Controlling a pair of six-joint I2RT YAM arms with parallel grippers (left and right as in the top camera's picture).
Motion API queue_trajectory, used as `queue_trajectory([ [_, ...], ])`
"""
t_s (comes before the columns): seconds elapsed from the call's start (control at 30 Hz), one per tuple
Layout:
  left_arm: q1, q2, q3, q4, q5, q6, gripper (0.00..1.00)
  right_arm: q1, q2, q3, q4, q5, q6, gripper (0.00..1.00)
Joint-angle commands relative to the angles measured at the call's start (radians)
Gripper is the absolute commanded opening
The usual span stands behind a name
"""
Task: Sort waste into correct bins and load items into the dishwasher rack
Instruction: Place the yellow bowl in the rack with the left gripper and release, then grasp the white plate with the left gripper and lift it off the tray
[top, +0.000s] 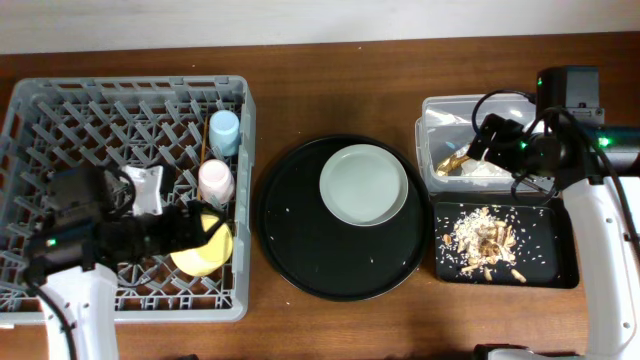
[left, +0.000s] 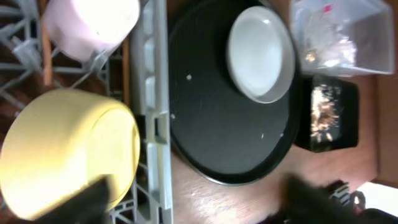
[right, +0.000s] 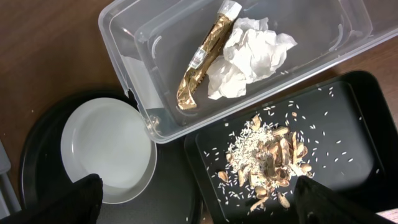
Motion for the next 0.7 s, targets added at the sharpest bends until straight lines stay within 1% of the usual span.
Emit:
queue_trajectory([
  [0.0, -0.032, 0.031, -0.061, 0.0, -0.267, -0.126, 0.0, -0.003, 0.0, 0.002, 0.0, 0.005, 0.0, 0.99],
  [0.1, -0.032, 0.063, -0.12, 0.034, -0.283, -0.126, 0.01, -0.003, 0.0, 0.002, 0.0, 0.005, 0.0, 0.99],
  [0.13, -0.032, 0.07, -0.127, 0.051, -0.295, -0.133, 0.02, -0.003, 0.0, 0.002, 0.0, 0.005, 0.0, 0.99],
  [0.17, -0.032, 0.072, -0.127, 0.059, -0.339, -0.175, 0.07, -0.003, 0.0, 0.002, 0.0, 0.005, 0.0, 0.99],
  [0.23, -0.032, 0.071, -0.127, 0.067, -0.458, -0.245, 0.08, -0.003, 0.0, 0.002, 0.0, 0.005, 0.0, 0.99],
  [0.33, -0.032, 0.071, -0.126, 0.074, -0.469, -0.256, 0.11, -0.003, 0.0, 0.002, 0.0, 0.005, 0.0, 0.99],
  [0.37, -0.032, 0.071, -0.094, 0.071, -0.43, -0.256, 0.0, -0.003, 0.0, 0.002, 0.0, 0.005, 0.0, 0.99],
  [0.4, -0.037, 0.063, -0.017, 0.063, -0.335, -0.256, 0.0, -0.003, 0.0, 0.002, 0.0, 0.005, 0.0, 0.99],
  [0.43, -0.076, 0.042, 0.04, 0.068, -0.283, -0.266, 0.0, -0.003, 0.0, 0.002, 0.0, 0.005, 0.0, 0.99],
  [0.47, -0.139, 0.029, 0.057, 0.089, -0.287, -0.283, 0.0, -0.003, 0.0, 0.002, 0.0, 0.005, 0.0, 0.99],
  [0.5, -0.229, 0.04, 0.055, 0.099, -0.329, -0.292, 0.0, -0.003, 0.0, 0.002, 0.0, 0.005, 0.0, 0.99],
  [0.53, -0.297, 0.06, 0.054, 0.101, -0.402, -0.32, 0.02, -0.003, 0.0, 0.002, 0.0, 0.005, 0.0, 0.99],
  [0.57, -0.375, 0.094, 0.053, 0.114, -0.485, -0.344, 0.12, -0.003, 0.0, 0.002, 0.0, 0.005, 0.0, 0.99],
  [0.63, -0.457, 0.173, 0.053, 0.154, -0.521, -0.358, 0.16, -0.003, 0.0, 0.002, 0.0, 0.005, 0.0, 0.99],
  [0.67, -0.473, 0.216, 0.053, 0.177, -0.557, -0.374, 0.16, -0.003, 0.0, 0.002, 0.0, 0.005, 0.0, 0.99],
])
